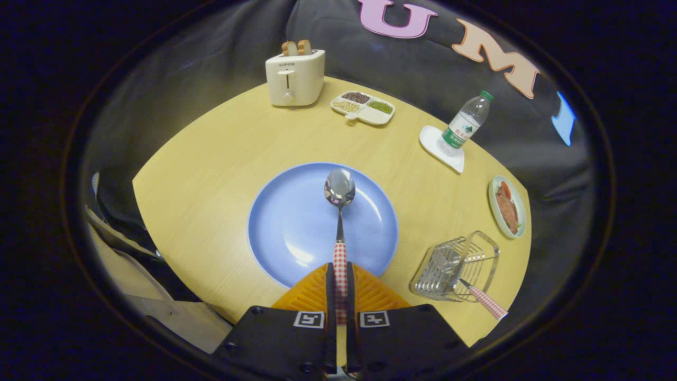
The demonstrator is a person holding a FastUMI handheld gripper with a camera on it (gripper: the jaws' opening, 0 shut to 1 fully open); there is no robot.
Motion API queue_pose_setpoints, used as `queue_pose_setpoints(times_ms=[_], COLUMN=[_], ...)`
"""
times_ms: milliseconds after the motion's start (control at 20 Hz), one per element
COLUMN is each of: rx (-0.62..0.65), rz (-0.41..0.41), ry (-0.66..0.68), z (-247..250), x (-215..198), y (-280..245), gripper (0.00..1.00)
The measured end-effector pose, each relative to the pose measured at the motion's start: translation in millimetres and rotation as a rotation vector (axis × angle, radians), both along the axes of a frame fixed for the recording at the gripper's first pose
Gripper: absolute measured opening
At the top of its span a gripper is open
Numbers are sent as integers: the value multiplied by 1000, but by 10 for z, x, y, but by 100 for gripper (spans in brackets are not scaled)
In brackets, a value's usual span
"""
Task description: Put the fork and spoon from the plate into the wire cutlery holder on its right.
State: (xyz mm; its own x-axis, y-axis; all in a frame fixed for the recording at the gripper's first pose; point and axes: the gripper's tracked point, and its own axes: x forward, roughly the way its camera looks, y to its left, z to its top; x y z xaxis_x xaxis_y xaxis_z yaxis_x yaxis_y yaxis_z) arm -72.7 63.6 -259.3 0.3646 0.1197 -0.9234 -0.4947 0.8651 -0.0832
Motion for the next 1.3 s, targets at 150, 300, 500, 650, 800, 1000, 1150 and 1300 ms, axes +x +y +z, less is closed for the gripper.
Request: queue_pose_setpoints(times_ms=[150,300,500,650,800,1000,1150,1300], rx=[-30,-29,-56,-78,-127,-184,-216,-236], rz=[8,21,68,89,108,132,163,221], ry=[-4,6,20,40,63,116,176,235], z=[186,336,538,672,769,766,726,679], x=[87,127,151,185,235,284,243,192], y=[-235,-398,-708,-1005,-1365,-1770,-1973,-2030], gripper=[10,10,10,10,10,10,10,10])
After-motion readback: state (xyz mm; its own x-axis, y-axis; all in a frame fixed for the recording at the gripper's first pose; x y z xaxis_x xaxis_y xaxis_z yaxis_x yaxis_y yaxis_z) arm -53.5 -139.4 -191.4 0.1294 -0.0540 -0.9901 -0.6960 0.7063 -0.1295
